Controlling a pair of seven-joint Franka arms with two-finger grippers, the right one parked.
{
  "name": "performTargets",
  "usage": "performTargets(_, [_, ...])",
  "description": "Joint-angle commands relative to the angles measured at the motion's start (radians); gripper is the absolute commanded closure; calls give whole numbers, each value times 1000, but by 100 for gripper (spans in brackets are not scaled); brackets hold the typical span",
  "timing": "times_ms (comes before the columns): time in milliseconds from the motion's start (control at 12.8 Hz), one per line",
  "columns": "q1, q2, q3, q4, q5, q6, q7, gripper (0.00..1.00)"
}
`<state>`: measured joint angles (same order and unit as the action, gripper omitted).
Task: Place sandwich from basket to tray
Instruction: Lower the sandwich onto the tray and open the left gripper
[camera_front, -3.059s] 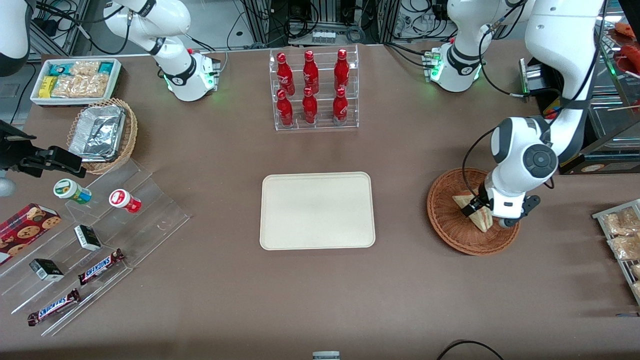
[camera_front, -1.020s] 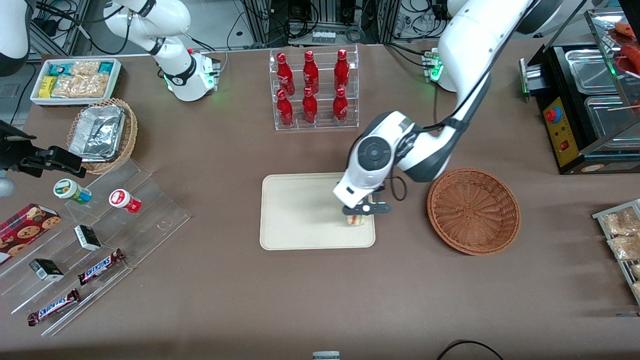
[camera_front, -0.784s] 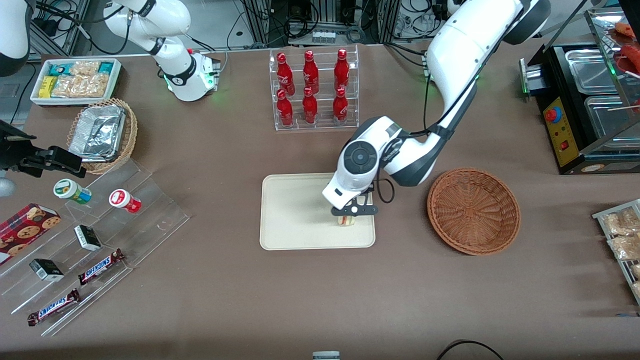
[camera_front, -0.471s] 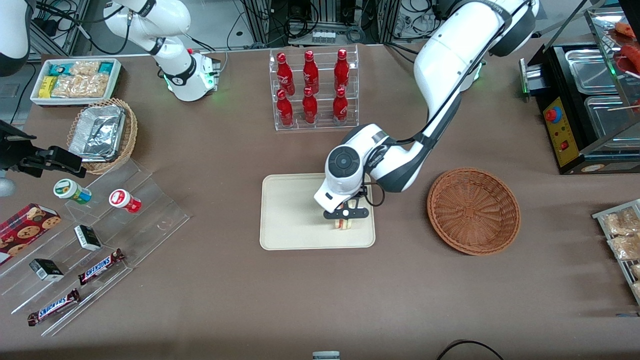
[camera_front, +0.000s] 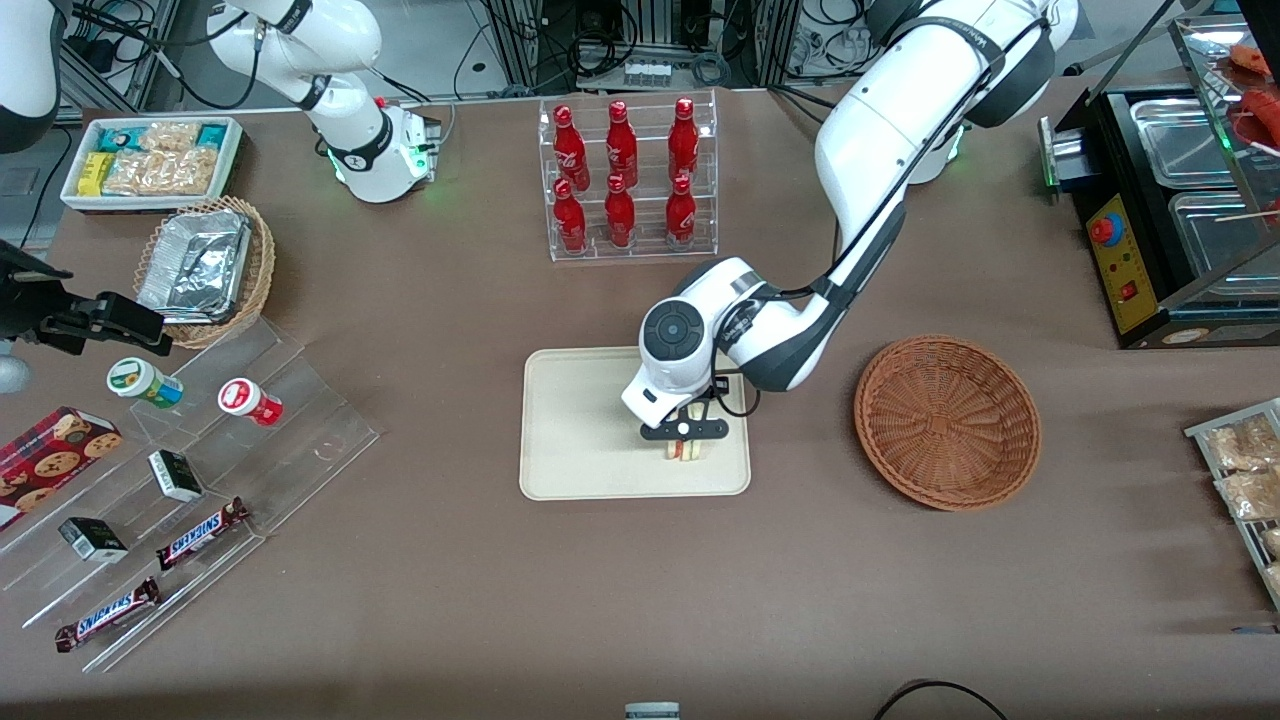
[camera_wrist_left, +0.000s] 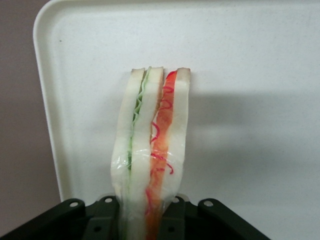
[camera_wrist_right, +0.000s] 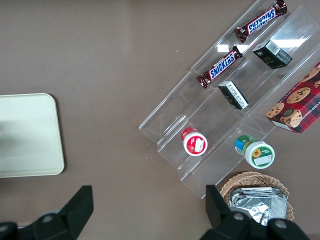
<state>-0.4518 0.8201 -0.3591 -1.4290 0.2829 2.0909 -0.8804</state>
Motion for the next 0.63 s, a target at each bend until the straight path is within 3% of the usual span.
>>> performTargets(0, [-21,28,12,42,22,20,-28,0])
performTargets(549, [-16,-39,12,80,27,3,-75,0])
